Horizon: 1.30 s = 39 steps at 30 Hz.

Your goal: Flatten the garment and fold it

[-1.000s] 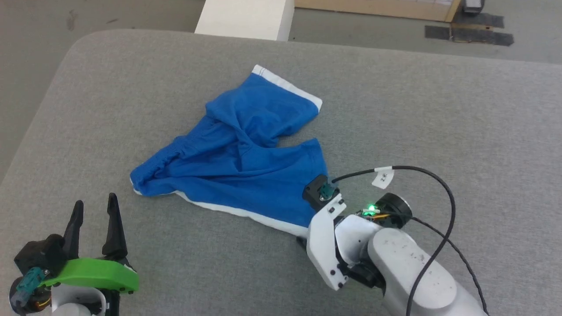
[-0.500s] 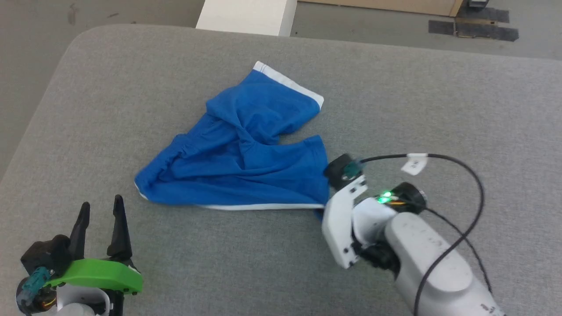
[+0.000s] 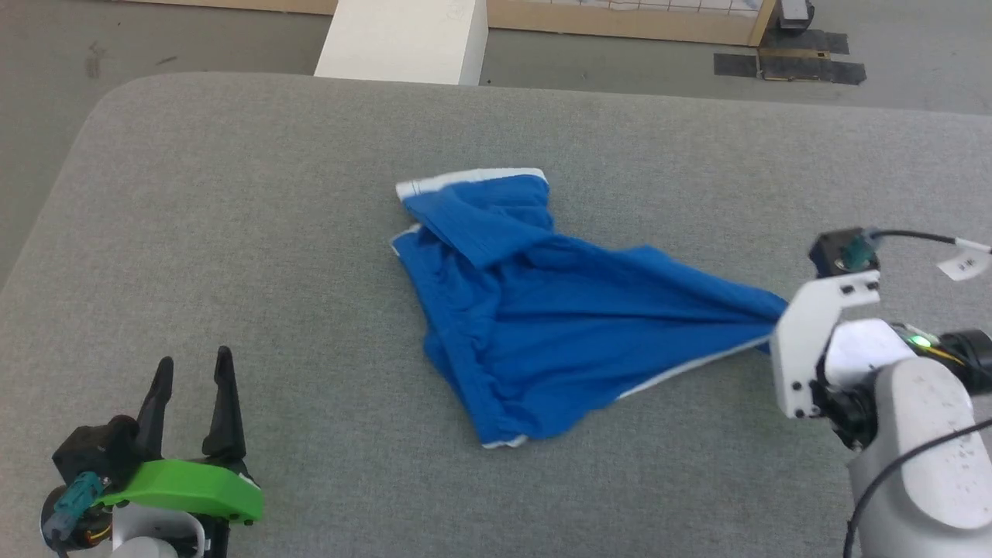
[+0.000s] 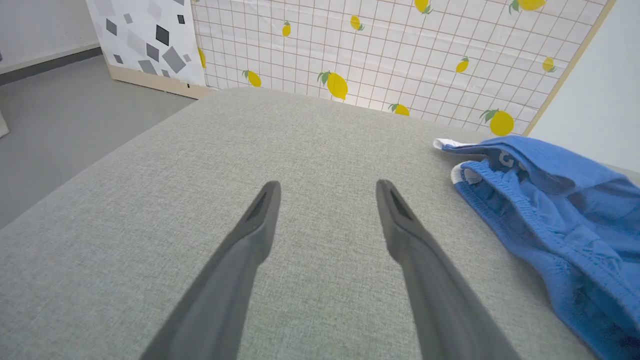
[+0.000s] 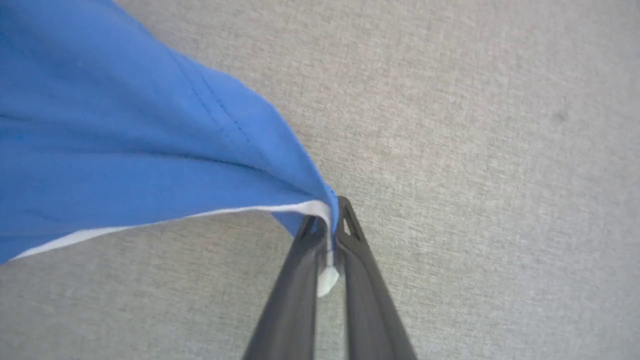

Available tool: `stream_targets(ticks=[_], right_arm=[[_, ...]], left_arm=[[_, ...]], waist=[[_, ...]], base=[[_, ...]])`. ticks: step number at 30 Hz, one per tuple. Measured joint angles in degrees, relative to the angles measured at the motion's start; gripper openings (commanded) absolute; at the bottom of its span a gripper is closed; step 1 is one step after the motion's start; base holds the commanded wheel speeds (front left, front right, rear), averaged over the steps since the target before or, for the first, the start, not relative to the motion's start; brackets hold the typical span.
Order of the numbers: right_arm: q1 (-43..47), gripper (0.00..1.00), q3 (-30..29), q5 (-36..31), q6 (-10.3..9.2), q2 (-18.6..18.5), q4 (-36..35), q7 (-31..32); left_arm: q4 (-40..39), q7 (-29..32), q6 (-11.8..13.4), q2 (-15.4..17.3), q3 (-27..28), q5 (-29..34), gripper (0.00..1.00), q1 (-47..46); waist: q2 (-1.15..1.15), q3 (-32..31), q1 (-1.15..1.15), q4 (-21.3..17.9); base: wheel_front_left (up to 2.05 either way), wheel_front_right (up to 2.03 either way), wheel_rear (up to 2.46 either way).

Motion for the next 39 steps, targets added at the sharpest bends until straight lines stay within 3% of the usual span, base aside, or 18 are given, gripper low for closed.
stream_targets(ticks=[1,2,3,9,14,18,23,26,31,35,39], right_arm=[[0.7,0.00,-1.1,-0.3,0.00,0.0,-0.2,0.1],[1.1,0.62,-1.7,-0.5,0.00,0.1,-0.5,-0.4],[1.7,1.00,-2.4,-0.6,0.00,0.1,-1.0,-1.2],[4.5,1.00,-7.3,7.3,0.00,0.2,-7.0,-10.9],[13.3,1.00,-10.2,14.7,0.00,0.2,-13.1,-19.5],[22.0,1.00,-10.4,20.5,0.00,0.2,-13.7,-24.7],[26.4,1.00,-9.7,24.7,0.00,0.2,-11.9,-29.7],[26.7,1.00,-9.1,25.3,0.00,0.2,-11.1,-30.6],[26.4,1.00,-9.0,25.0,0.00,0.2,-10.9,-30.8],[25.4,1.00,-8.6,24.7,0.00,0.2,-10.7,-30.9],[25.0,1.00,-8.2,24.7,0.00,0.2,-10.2,-31.2]], left_arm=[[0.1,0.0,0.0,0.1,-0.2,0.0,1.00,0.0],[0.2,0.0,0.0,0.2,-0.5,0.0,1.00,0.0],[0.3,0.0,-0.1,0.4,-0.7,0.0,1.00,0.0],[0.5,0.0,-0.1,0.8,-2.6,0.0,1.00,0.0],[0.4,0.0,-0.1,0.5,-4.4,0.0,1.00,0.6],[0.3,0.0,-0.1,0.4,-5.9,0.0,1.00,1.3],[-0.7,0.9,-0.1,-1.0,-7.5,-0.9,1.00,2.3],[-3.5,5.6,-0.1,-1.5,-12.6,-2.0,1.00,2.0],[-8.4,20.5,-0.3,0.5,-27.8,-6.3,1.00,1.7],[-6.7,29.7,0.3,1.4,-30.1,-7.4,1.00,1.7],[-4.3,33.9,1.1,2.2,-30.7,-7.4,1.00,0.2]], waist=[[0.00,-0.1,0.00,-0.1],[0.00,-0.1,0.00,-0.2],[0.00,-0.3,0.00,-0.3],[0.00,-2.1,0.00,-0.7],[0.00,-4.3,0.00,-0.8],[0.00,-6.0,0.00,-1.0],[0.00,-7.1,0.00,-2.1],[0.00,-7.6,0.00,-3.0],[0.00,-7.6,0.00,-4.3],[0.00,-6.6,0.00,-4.9],[0.00,-5.3,0.00,-5.6]], base=[[0.00,0.00,0.00],[0.00,0.00,0.00],[0.00,0.00,0.00],[0.00,0.00,0.00],[0.00,0.00,0.00],[0.00,0.00,0.00],[0.00,0.00,0.00],[0.00,0.00,0.00],[0.00,0.00,0.00],[0.00,0.00,0.00],[0.00,0.00,0.00]])
